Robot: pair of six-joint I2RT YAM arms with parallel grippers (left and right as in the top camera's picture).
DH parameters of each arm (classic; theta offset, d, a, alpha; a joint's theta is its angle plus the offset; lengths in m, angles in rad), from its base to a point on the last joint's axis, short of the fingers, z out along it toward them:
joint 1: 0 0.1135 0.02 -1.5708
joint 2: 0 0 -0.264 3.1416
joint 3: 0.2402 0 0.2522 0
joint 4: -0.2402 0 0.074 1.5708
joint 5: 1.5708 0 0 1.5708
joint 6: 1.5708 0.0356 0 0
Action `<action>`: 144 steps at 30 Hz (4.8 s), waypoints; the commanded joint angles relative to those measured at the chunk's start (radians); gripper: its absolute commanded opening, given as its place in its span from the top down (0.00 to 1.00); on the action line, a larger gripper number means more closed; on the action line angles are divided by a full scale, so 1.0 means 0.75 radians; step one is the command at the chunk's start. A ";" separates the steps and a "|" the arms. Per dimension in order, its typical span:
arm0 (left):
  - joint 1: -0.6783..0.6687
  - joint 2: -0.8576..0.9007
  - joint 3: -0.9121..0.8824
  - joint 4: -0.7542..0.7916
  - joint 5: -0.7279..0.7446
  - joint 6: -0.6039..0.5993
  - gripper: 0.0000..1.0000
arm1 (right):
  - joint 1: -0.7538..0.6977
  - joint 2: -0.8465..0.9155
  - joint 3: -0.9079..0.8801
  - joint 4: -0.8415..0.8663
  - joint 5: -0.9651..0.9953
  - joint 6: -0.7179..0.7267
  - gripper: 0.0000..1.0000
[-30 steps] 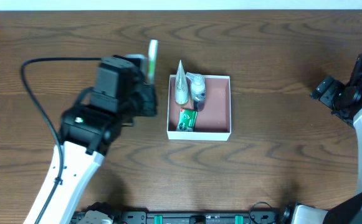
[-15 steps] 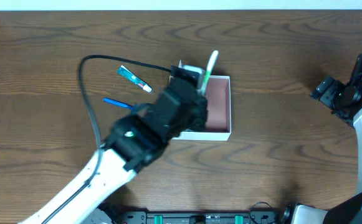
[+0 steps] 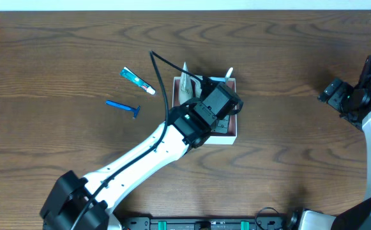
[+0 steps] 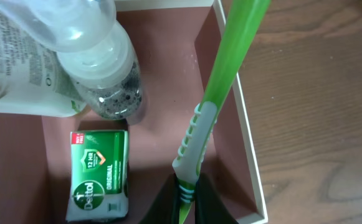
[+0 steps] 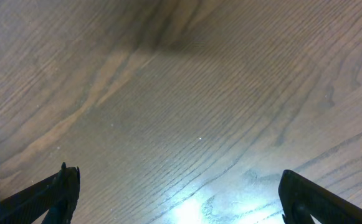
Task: Pack container
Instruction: 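Lower the toothbrush into the box and release it, then move the left gripper to the blue razor and grasp it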
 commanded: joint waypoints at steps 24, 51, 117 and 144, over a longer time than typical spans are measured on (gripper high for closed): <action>-0.001 0.052 0.019 0.083 -0.030 -0.066 0.54 | -0.010 -0.008 0.016 -0.002 0.006 -0.003 0.01; 0.122 -0.614 0.023 -0.266 -0.331 0.045 0.39 | -0.010 -0.008 0.016 -0.002 0.006 -0.003 0.01; 1.078 0.476 0.019 -0.239 0.225 -0.135 0.43 | -0.010 -0.008 0.016 -0.002 0.006 -0.003 0.01; 1.078 0.273 0.091 -0.397 0.225 0.153 0.94 | -0.010 -0.008 0.016 -0.002 0.006 -0.003 0.01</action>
